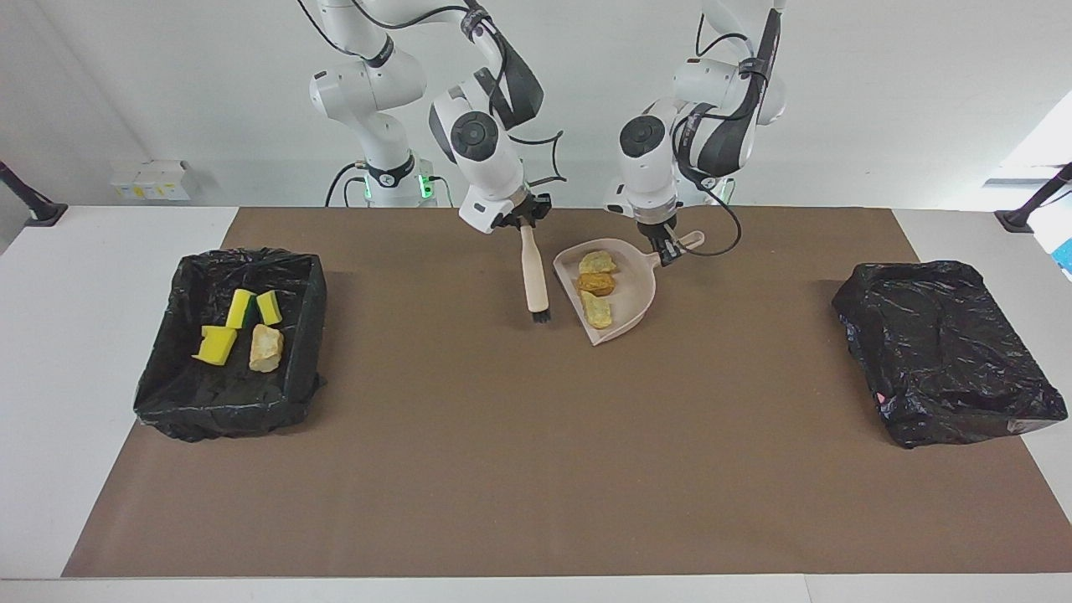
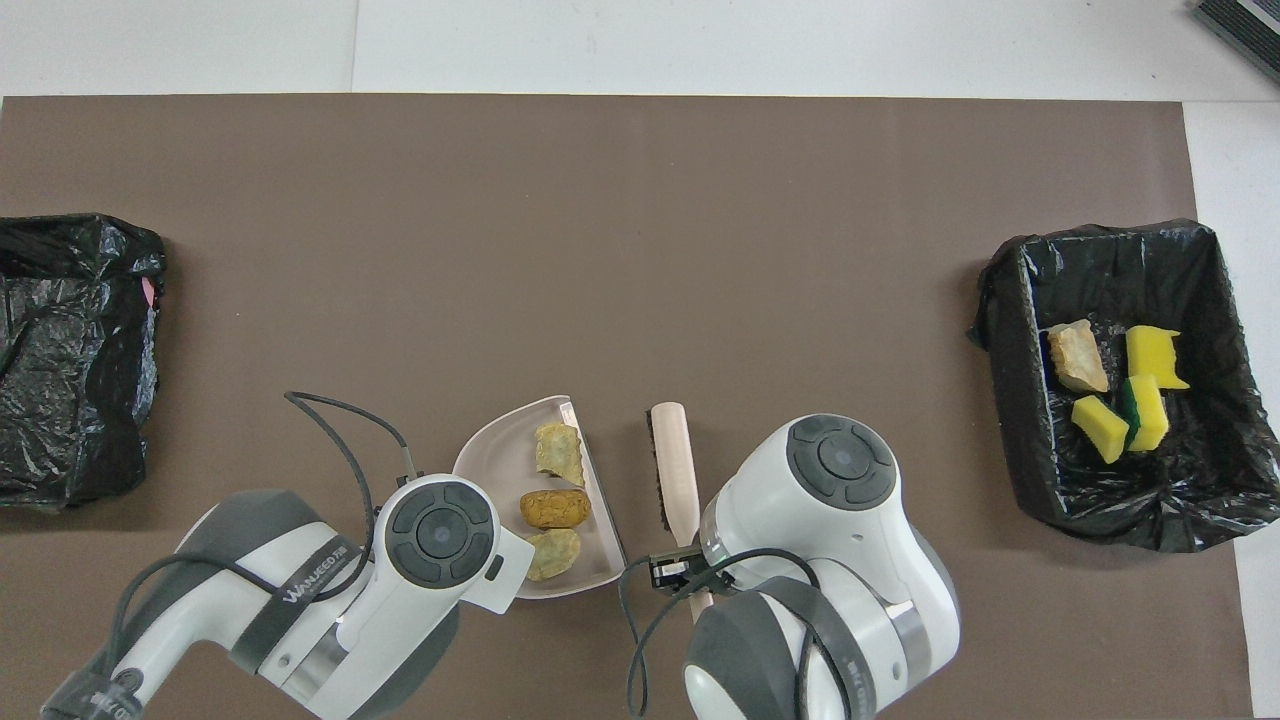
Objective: Sweep and dump trash in bin
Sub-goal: 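Carry the loaded dustpan to the bin nearest the left gripper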
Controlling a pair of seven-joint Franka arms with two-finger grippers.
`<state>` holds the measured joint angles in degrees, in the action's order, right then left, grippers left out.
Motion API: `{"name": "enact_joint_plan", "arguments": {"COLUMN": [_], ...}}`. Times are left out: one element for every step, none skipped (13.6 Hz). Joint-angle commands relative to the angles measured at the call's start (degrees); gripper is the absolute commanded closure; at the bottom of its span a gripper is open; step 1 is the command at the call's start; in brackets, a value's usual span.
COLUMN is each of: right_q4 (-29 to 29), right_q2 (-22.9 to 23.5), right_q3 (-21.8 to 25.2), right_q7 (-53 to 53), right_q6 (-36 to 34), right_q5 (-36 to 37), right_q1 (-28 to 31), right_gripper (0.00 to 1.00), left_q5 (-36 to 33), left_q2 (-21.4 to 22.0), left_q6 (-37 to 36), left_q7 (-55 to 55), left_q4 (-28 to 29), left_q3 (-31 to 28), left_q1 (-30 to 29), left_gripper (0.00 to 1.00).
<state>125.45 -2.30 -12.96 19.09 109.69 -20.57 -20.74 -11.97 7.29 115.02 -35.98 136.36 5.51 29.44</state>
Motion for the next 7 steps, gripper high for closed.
{"name": "enact_joint_plan", "arguments": {"right_q4": [-0.5, -0.5, -0.4, -0.3, -0.2, -0.2, -0.1], "right_q2": [-0.4, -0.4, -0.5, -0.5, -0.5, -0.5, -0.6], "right_q3": [-0.7, -0.8, -0.8, -0.8, -1.0, -1.1, -1.2], "right_q7": [5.6, 6.0, 6.3, 7.4, 9.1, 9.6, 9.7], "right_q6": [-0.7, -0.4, -0.4, 0.1, 1.0, 1.4, 1.7], "right_q5": [7.1, 8.4, 9.1, 9.6, 9.6, 9.6, 9.0], "right_q1": [-0.2, -0.2, -0.4, -0.4, -0.5, -0.7, -1.1], "right_gripper": [1.00, 1.00, 1.00, 1.00, 1.00, 1.00, 1.00], "left_q5": [1.0, 1.0, 1.0, 1.0, 1.0, 1.1, 1.1], "left_q2": [-0.8, -0.4, -0.2, 0.3, 1.0, 1.7, 1.8], "left_q6": [-0.3, -1.3, -3.2, -5.6, -8.0, -10.7, -12.7], "left_q7": [-8.4, -10.8, -13.0, -15.0, -17.1, -19.3, -21.0], "left_q4": [-3.6, -5.0, -7.1, -9.2, -11.4, -13.6, -15.8], "left_q3": [-0.1, -0.1, -0.1, -0.1, -0.1, -0.1, -0.1], "left_q1": [-2.6, -3.8, -5.5, -6.9, -8.2, -9.8, -11.3], "left_gripper": [1.00, 1.00, 1.00, 1.00, 1.00, 1.00, 1.00]}}
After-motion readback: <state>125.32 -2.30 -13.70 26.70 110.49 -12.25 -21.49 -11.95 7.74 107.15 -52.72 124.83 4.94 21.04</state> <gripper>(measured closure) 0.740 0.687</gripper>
